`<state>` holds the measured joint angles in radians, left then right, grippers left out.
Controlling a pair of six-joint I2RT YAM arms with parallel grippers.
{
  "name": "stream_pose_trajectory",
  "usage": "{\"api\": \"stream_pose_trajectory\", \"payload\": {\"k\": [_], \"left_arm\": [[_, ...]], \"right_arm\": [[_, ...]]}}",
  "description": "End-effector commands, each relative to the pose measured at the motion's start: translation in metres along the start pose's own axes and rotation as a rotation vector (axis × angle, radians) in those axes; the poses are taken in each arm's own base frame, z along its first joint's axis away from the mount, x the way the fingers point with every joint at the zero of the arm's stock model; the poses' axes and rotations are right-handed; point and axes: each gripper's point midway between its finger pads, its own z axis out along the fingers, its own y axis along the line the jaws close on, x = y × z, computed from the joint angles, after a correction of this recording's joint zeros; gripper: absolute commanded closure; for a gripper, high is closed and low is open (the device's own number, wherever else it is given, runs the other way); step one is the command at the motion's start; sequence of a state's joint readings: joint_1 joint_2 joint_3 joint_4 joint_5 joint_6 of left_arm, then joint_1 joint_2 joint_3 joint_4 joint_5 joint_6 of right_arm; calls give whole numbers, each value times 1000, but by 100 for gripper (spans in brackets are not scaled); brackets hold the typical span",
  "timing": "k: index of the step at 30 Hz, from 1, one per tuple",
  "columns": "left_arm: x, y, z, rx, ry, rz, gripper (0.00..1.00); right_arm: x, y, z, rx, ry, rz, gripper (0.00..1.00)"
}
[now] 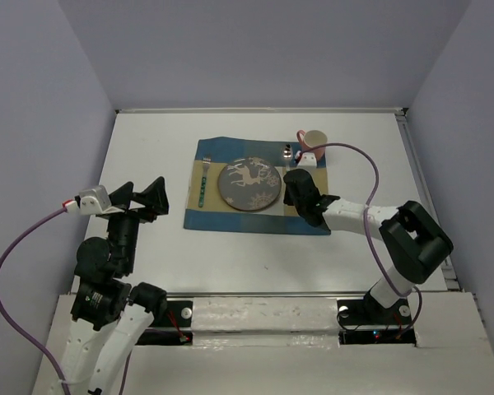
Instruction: Set the dinner table for one person
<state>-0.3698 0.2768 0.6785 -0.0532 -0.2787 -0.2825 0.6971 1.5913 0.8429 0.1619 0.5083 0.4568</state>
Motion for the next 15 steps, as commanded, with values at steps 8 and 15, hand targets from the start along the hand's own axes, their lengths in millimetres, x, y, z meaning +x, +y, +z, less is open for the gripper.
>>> {"api": "stream_pose_trajectory", "payload": {"k": [8,15], "left_arm": [[-6,-8,-2,39,-25,-17,1],[-4,-8,0,40,-20,-17,1]], "right_arm": [[-5,-17,33,97,4,66,100],[1,-19,39,103,24,75,100]]}}
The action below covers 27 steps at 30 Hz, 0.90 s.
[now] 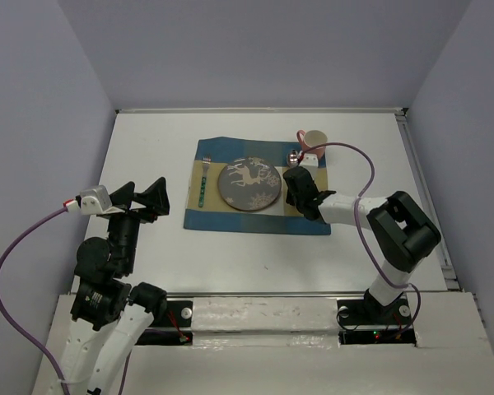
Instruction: Set the dinner table for one person
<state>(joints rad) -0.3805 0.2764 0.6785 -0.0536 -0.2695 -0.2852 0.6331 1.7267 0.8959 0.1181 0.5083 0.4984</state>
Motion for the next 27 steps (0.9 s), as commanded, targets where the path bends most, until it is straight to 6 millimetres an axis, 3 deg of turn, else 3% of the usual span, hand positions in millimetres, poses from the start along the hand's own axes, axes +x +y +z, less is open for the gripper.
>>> {"api": "stream_pose_trajectory", "payload": {"k": [1,17,23,27], "left_arm": [[-6,-5,0,25,-27,-13,1],[-4,-5,2,20,-20,-10,1],[-4,-4,2,18,-19,-8,1],[-4,-4,2,15,-22,-10,1]], "right_arm": [[-24,9,5,-7,-57,66,100],[-11,4,8,16,-18,52,99],[-9,3,7,25,-7,56,71],[-16,4,1,17,-16,63,61]]}}
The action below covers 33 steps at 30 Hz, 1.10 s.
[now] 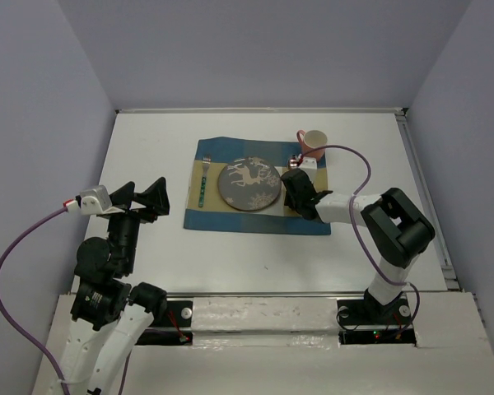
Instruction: Set the dinner table for one person
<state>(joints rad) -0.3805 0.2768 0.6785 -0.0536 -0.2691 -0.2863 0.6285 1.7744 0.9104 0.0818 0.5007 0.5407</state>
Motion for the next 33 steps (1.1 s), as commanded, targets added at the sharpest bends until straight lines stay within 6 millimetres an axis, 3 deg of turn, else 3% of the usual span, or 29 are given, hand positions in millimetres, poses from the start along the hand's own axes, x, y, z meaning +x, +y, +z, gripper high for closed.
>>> {"api": "stream_pose_trajectory", "payload": {"k": [1,6,11,12,13,14,16,17,18,25,26,33], "left_arm": [[-4,-4,2,15,-21,-7,1],[-5,-2,2,8,-25,-3,1],[-3,-4,3,18,-22,4,1],[-2,-4,4,20,-18,7,1],[1,-5,5,28,-9,10,1],[2,-5,5,30,-5,13,1],[6,-5,7,32,9,22,1],[8,-5,8,30,13,26,1],[9,-5,8,32,17,29,1],[9,-14,11,78,16,19,1],[10,-19,10,104,22,20,1],[14,-38,10,213,40,17,1]], "right_arm": [[-35,8,-11,-16,-72,49,55],[-53,13,-34,-77,-91,48,37],[-88,21,-84,-214,-166,74,17],[-88,19,-92,-237,-167,71,2],[-89,22,-102,-264,-179,69,0],[-106,21,-124,-311,-230,94,0],[-110,25,-146,-402,-256,81,0],[-126,24,-173,-466,-322,108,0],[-130,21,-184,-490,-351,113,0],[-127,-12,-232,-528,-426,94,0],[-129,-21,-246,-534,-452,121,0],[-140,-72,-291,-485,-625,177,0]]}}
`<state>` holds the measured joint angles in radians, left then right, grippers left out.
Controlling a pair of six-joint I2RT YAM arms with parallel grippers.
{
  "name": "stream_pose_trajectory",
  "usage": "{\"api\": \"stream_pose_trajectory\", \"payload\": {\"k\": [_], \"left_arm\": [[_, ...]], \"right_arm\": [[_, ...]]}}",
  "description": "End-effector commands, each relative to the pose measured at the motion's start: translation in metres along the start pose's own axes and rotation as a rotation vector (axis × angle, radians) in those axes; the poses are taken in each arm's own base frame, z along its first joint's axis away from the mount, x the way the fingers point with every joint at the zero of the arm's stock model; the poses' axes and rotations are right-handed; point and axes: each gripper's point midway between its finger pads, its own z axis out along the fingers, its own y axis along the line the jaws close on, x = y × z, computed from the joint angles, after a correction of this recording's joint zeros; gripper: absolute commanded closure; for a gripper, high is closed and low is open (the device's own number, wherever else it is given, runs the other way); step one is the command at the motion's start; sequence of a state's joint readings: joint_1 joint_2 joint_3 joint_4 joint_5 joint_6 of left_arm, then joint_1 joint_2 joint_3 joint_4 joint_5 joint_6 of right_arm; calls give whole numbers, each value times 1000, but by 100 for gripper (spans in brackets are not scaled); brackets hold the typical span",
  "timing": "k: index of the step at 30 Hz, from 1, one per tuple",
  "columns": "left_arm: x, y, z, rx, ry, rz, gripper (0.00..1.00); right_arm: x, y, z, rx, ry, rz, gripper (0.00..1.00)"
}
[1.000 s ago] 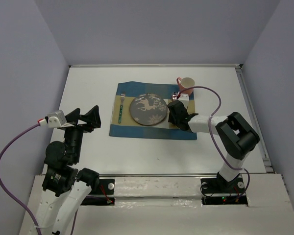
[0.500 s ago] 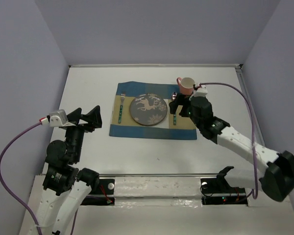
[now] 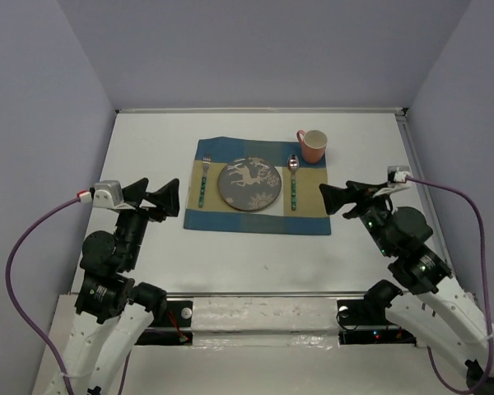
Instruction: Set the dinner table for one person
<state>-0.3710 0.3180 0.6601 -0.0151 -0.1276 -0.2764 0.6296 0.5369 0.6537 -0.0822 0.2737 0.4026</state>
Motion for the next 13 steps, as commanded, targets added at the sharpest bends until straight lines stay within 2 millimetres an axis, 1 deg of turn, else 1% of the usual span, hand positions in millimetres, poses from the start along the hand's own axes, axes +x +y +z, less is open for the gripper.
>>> {"api": "stream_pose_trajectory", "payload": {"k": [1,2,3,6,7,8,10,13], "left_arm": [[-3,-18,6,102,-19,4,1],[-4,-20,6,110,-24,3,1],[-5,-23,6,124,-27,1,1],[-3,-24,7,136,-25,3,1],[-3,-24,7,135,-27,3,1],[-2,-30,6,166,-19,3,1],[-4,-32,5,181,-28,12,1],[-7,-31,4,176,-39,10,1]], "right_arm": [[-20,-18,-28,58,-82,-33,0],[-29,-19,-37,59,-115,-27,0],[-30,-24,-40,79,-125,-35,0],[-34,-29,-47,96,-145,-14,0],[-35,-29,-48,98,-148,-11,0],[-35,-30,-48,104,-149,-6,0],[-38,-34,-49,130,-164,6,0],[-46,-31,-49,126,-174,19,0]]}}
